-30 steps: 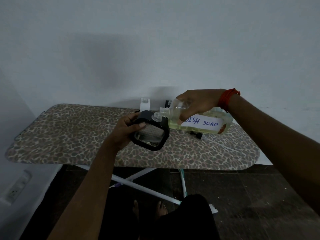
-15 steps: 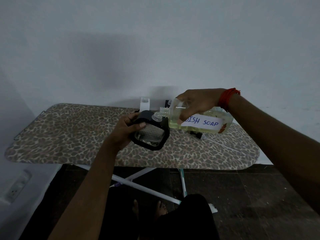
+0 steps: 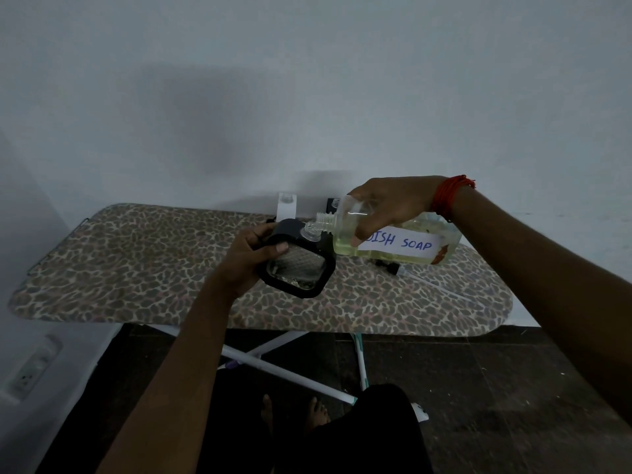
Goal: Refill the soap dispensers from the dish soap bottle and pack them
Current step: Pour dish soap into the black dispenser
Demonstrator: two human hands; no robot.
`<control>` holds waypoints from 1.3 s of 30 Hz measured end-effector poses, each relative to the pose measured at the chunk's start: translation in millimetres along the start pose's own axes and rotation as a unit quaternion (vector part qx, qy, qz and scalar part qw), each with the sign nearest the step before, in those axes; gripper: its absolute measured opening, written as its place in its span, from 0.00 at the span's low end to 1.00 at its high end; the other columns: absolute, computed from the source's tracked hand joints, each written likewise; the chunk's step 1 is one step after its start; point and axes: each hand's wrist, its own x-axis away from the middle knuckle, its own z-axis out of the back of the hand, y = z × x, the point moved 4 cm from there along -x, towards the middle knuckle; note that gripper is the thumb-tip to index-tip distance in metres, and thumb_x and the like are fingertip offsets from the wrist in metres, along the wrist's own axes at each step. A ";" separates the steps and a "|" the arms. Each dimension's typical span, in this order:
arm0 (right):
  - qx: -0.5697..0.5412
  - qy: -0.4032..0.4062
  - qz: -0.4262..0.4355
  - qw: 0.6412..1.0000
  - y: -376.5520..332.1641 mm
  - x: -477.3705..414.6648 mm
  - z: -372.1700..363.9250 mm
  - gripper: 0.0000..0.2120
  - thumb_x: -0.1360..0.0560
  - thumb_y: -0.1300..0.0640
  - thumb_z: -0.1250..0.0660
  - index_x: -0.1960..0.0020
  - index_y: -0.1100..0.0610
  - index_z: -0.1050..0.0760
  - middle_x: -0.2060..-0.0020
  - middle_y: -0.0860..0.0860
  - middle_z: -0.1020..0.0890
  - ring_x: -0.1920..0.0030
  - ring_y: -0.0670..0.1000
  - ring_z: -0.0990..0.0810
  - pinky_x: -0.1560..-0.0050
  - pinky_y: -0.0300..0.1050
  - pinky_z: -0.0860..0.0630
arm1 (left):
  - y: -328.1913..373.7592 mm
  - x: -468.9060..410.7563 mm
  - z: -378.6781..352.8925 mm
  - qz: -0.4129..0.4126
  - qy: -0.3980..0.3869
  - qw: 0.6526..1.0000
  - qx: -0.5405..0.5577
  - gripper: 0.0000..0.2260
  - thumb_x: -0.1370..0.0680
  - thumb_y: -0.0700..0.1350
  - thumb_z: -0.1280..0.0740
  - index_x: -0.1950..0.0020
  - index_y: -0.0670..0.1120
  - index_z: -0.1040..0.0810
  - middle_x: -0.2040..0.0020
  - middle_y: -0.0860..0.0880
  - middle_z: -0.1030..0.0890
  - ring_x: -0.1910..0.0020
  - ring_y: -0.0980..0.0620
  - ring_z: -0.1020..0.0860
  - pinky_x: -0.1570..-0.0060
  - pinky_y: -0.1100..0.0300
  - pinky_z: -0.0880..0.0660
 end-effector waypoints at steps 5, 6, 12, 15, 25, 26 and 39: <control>-0.007 0.001 0.005 1.000 -2.4 0.9 -0.3 0.14 0.32 0.45 0.23 0.48 0.46 0.19 0.54 0.53 0.17 0.60 0.53 0.20 0.58 0.44 0.25 | -0.9 0.0 2.5 -0.001 0.000 1.000 0.000 0.24 0.37 0.52 0.19 0.43 0.47 0.16 0.49 0.46 0.16 0.48 0.47 0.18 0.50 0.56 0.21; -0.006 0.000 0.001 1.000 -1.6 1.2 -0.1 0.13 0.30 0.47 0.23 0.48 0.47 0.19 0.56 0.51 0.17 0.61 0.49 0.21 0.60 0.39 0.26 | -0.9 0.1 3.0 -0.001 0.001 1.000 0.001 0.24 0.37 0.51 0.19 0.43 0.47 0.17 0.48 0.46 0.16 0.47 0.47 0.18 0.49 0.56 0.21; -0.001 0.008 -0.007 1.000 1.9 -0.1 0.4 0.10 0.30 0.50 0.23 0.50 0.46 0.19 0.61 0.39 0.20 0.60 0.44 0.21 0.59 0.38 0.27 | -1.9 -0.3 2.8 0.001 -0.002 1.000 0.005 0.24 0.37 0.51 0.19 0.43 0.47 0.17 0.48 0.45 0.16 0.47 0.46 0.18 0.50 0.55 0.21; -0.001 0.007 -0.001 1.000 -0.2 0.3 -0.3 0.11 0.30 0.48 0.22 0.49 0.45 0.18 0.55 0.46 0.17 0.55 0.52 0.19 0.54 0.45 0.25 | -3.1 -0.7 4.2 0.002 0.004 1.000 0.004 0.25 0.37 0.51 0.19 0.42 0.47 0.17 0.48 0.45 0.16 0.47 0.46 0.18 0.50 0.55 0.21; 0.004 0.010 -0.002 1.000 -2.5 3.2 -0.6 0.12 0.30 0.48 0.22 0.48 0.47 0.19 0.54 0.53 0.17 0.58 0.53 0.20 0.55 0.46 0.26 | -3.7 -1.3 4.3 0.001 0.007 1.000 0.001 0.24 0.38 0.51 0.18 0.43 0.47 0.16 0.49 0.46 0.15 0.49 0.48 0.17 0.52 0.56 0.21; 0.003 0.009 -0.003 1.000 -2.9 3.9 -0.6 0.13 0.30 0.48 0.22 0.48 0.47 0.19 0.53 0.53 0.17 0.59 0.52 0.21 0.56 0.45 0.26 | -4.4 -1.5 4.6 0.001 0.007 1.000 0.003 0.24 0.37 0.51 0.18 0.43 0.47 0.16 0.49 0.46 0.15 0.49 0.47 0.18 0.52 0.56 0.21; 0.002 0.013 -0.014 1.000 -1.6 4.9 -0.4 0.14 0.29 0.51 0.23 0.45 0.50 0.19 0.59 0.45 0.18 0.63 0.41 0.23 0.61 0.33 0.28 | -10.6 -2.4 8.3 0.016 0.020 1.000 -0.001 0.32 0.38 0.52 0.18 0.38 0.41 0.22 0.48 0.44 0.17 0.47 0.45 0.19 0.50 0.53 0.21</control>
